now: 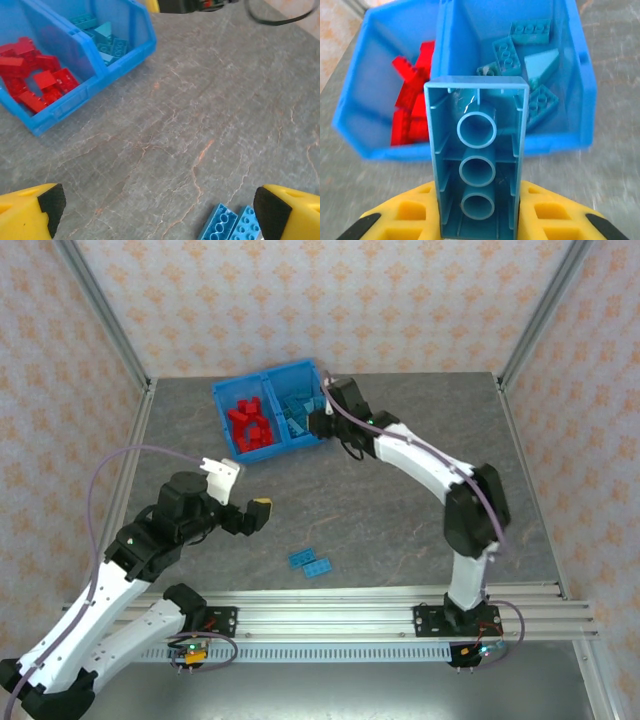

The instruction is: Sort the legos into containers by color

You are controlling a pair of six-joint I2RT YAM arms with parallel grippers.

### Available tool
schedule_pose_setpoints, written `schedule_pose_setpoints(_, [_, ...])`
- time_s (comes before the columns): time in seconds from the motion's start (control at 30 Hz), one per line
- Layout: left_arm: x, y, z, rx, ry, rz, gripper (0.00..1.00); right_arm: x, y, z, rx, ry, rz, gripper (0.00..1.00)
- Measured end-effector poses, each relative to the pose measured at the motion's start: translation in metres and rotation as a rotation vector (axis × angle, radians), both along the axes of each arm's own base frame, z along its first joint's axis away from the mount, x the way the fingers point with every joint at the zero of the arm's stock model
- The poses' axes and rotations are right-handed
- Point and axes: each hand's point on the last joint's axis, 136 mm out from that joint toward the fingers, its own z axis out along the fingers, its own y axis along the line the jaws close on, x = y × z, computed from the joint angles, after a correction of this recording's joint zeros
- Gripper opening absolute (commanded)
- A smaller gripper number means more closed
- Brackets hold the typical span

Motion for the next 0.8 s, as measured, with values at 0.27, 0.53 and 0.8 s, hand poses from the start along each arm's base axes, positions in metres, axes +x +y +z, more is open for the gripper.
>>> schedule_pose_setpoints(0.27, [0.008,0.001,-0.012,-0.095,0.109,0.125,1.0,0.086,0.044,-0.071,-0.029,0.039,-0.004,0.3])
schedule_pose_setpoints(0.53, [0.013,0.009,-0.044,-0.186,0.251,0.308,1.0,0.098,0.054,-0.103,-0.081,0.109,0.011,0.46])
schedule_pose_setpoints(0.8, [0.002,0.01,-0.09,-0.342,0.423,0.473,1.0,0.086,0.05,-0.085,-0.077,0.129,0.031,0.52])
